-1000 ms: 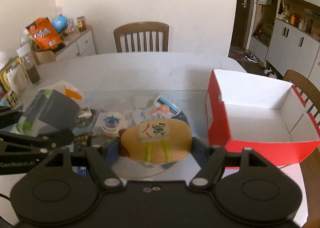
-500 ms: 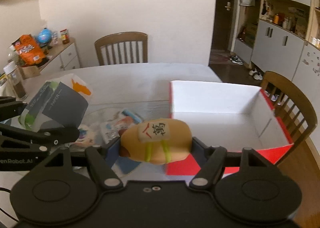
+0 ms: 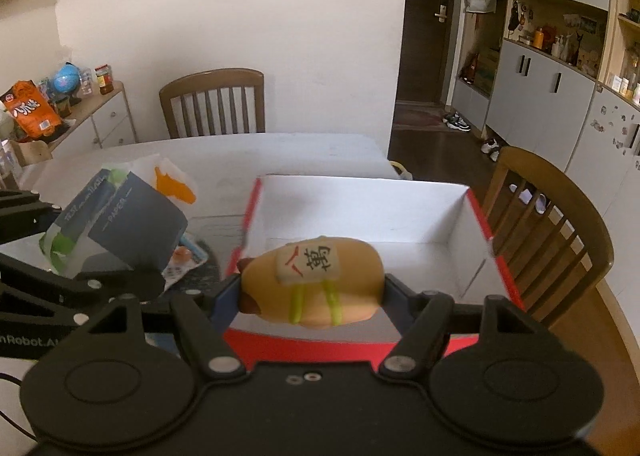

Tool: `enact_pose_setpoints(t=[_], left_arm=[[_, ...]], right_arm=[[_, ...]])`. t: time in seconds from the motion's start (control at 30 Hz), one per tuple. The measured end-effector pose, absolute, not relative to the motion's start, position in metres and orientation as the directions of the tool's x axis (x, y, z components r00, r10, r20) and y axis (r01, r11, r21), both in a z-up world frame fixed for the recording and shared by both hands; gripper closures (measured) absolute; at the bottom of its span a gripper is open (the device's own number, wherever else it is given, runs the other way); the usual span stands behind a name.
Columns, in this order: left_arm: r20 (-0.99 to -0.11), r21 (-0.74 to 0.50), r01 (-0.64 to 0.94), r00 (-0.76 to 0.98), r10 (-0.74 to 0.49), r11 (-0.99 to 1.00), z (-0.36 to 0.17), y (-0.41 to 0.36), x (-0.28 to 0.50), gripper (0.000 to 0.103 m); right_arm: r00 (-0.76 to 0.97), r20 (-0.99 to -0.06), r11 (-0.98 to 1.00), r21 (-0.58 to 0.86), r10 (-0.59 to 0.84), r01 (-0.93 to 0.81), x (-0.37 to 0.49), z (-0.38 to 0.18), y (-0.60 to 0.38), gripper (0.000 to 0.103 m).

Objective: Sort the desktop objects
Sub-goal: 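Carry the yellow toy and white tissue bag together over the red box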

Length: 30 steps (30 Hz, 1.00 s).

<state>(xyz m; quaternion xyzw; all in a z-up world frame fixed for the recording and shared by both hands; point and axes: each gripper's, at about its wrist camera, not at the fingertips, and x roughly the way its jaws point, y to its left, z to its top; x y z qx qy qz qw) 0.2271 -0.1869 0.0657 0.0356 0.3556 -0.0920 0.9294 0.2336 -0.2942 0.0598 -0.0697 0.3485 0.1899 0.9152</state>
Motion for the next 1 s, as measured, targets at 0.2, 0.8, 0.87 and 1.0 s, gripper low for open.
enact_pose_setpoints(t=[0.2, 0.8, 0.87, 1.0], left_arm=[[-0.688, 0.005, 0.217, 0.709, -0.154, 0.976, 0.059, -0.202, 0.252, 0.033], [-0.776, 0.053, 0.33, 0.608, -0.169, 0.943, 0.027, -0.24, 0.338, 0.033], [-0.792, 0.057, 0.334, 0.589, -0.162, 0.941, 0.02, -0.242, 0.348, 0.033], [-0.821, 0.045, 0.33, 0.55, -0.153, 0.943, 0.003, -0.243, 0.37, 0.033]], right_arm=[[0.677, -0.673, 0.916, 0.0, 0.296, -0.401, 0.256, 0.053, -0.314, 0.03], [0.626, -0.735, 0.905, -0.039, 0.262, -0.424, 0.313, 0.024, -0.356, 0.03], [0.607, -0.749, 0.904, -0.024, 0.266, -0.427, 0.323, 0.018, -0.359, 0.03], [0.568, -0.779, 0.883, -0.041, 0.264, -0.467, 0.337, 0.001, -0.36, 0.03]])
